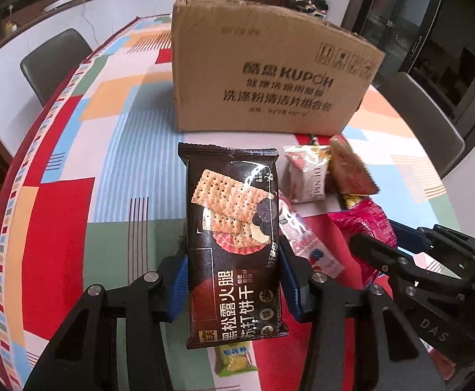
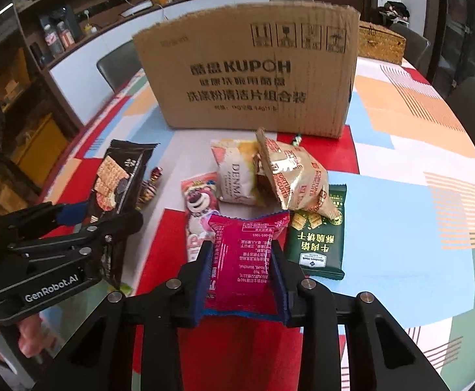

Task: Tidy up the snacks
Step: 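Carry both packets over the box and release them inside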

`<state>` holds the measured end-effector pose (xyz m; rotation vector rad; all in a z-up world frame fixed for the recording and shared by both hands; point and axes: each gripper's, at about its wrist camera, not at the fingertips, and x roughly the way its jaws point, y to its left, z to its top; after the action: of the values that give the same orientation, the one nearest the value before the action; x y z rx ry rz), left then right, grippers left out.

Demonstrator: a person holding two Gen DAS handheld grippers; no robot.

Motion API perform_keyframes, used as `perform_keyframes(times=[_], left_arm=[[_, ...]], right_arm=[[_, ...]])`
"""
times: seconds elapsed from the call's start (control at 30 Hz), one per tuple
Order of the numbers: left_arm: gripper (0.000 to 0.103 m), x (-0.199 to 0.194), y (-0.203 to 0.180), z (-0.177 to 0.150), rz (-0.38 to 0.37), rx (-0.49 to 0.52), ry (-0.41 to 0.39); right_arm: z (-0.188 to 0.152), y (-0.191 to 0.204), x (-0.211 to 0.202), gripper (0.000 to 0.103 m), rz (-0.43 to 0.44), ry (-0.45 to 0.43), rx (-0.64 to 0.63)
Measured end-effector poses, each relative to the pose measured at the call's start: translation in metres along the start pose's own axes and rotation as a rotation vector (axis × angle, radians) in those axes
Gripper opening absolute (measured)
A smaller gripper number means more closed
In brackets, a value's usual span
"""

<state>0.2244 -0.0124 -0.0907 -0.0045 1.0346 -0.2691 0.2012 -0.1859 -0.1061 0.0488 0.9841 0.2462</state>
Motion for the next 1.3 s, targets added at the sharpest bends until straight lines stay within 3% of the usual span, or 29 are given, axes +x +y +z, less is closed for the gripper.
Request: perform_keyframes(times=[0.67, 1.3], left_arm=[[0.048, -0.065, -0.023, 0.028, -0.017, 0.063, -0.179], [0.048, -0.093, -0.033, 0.120, -0.014, 0.102, -0.324]], right_arm=[[0.026, -0.004, -0.058, 0.034, 0.015, -0.185, 0.005], [0.107, -0.019, -0.094, 0.034, 0.015, -0.369, 0.013]])
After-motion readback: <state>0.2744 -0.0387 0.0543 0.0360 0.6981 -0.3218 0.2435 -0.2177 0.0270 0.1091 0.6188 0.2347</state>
